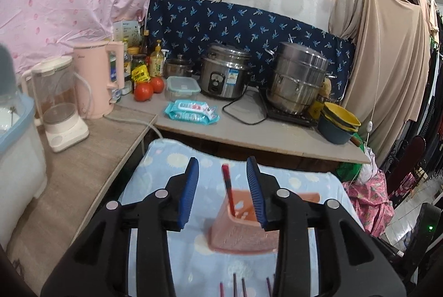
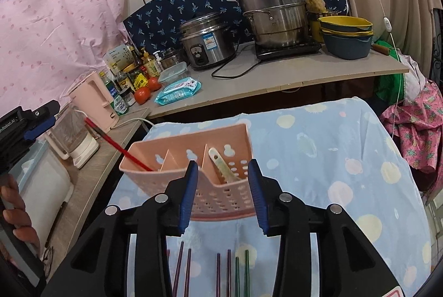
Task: Organize utensils
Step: 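Move both open tools back down to the remaining utensils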
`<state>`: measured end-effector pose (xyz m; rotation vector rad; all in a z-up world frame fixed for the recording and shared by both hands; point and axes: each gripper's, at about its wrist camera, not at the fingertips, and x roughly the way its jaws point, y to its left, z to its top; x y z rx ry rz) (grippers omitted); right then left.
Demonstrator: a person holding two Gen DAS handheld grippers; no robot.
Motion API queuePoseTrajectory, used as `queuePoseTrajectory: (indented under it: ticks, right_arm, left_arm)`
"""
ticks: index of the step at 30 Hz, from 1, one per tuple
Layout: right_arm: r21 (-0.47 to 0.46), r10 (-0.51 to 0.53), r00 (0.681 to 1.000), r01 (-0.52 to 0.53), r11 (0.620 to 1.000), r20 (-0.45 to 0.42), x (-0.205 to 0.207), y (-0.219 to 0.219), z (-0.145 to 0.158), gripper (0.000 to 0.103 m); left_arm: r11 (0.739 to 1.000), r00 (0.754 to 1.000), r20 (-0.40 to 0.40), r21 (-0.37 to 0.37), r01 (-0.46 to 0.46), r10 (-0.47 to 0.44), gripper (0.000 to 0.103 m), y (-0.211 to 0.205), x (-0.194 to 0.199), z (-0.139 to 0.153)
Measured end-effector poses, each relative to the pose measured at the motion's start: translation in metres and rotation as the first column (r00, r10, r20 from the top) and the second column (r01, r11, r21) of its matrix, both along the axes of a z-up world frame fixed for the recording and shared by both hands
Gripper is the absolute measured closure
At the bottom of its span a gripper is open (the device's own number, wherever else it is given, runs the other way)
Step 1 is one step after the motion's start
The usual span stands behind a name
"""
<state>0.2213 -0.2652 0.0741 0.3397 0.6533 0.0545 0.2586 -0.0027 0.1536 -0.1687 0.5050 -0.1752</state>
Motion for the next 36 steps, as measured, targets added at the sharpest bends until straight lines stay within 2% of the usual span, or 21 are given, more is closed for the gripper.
queuePoseTrajectory:
  ticks: [10,16,20,26,36]
  right_arm:
    - [-0.078,0.002,0.994,-0.011,0.997,-0.113,-0.079,0.015,-0.046,0.065]
    - [-0.123,0.012,0.982,-0.035,0.992,-0.186,-0.118,0.025,-0.076,0.065]
    - [-0.111,0.017,0.973,-0.044,0.993,-0.232,-0.139,0.026,-0.096,0.065]
    - [-0.098,0.016,0.962,-0.044,0.994,-0.272,-0.163,0.026,-0.114,0.065]
    - [-0.106,0.038,0.954,-0.072,0.992,-0.297,-0.182,0.035,-0.131,0.067]
  left_arm:
    - [0.998,0.989,-0.148,0.068,-0.012,0.022,0.069,0.014,-0.063,-0.070]
    - [0.997,0.973,-0.229,0.072,0.016,0.001,0.069,0.013,-0.096,-0.105]
    - [0.997,0.958,-0.285,0.077,0.031,-0.008,0.069,0.010,-0.115,-0.129]
    - [0.996,0.939,-0.345,0.077,0.042,-0.013,0.069,0.008,-0.139,-0.154]
    - [0.993,0.913,-0.407,0.090,0.082,-0.038,0.068,-0.003,-0.170,-0.179]
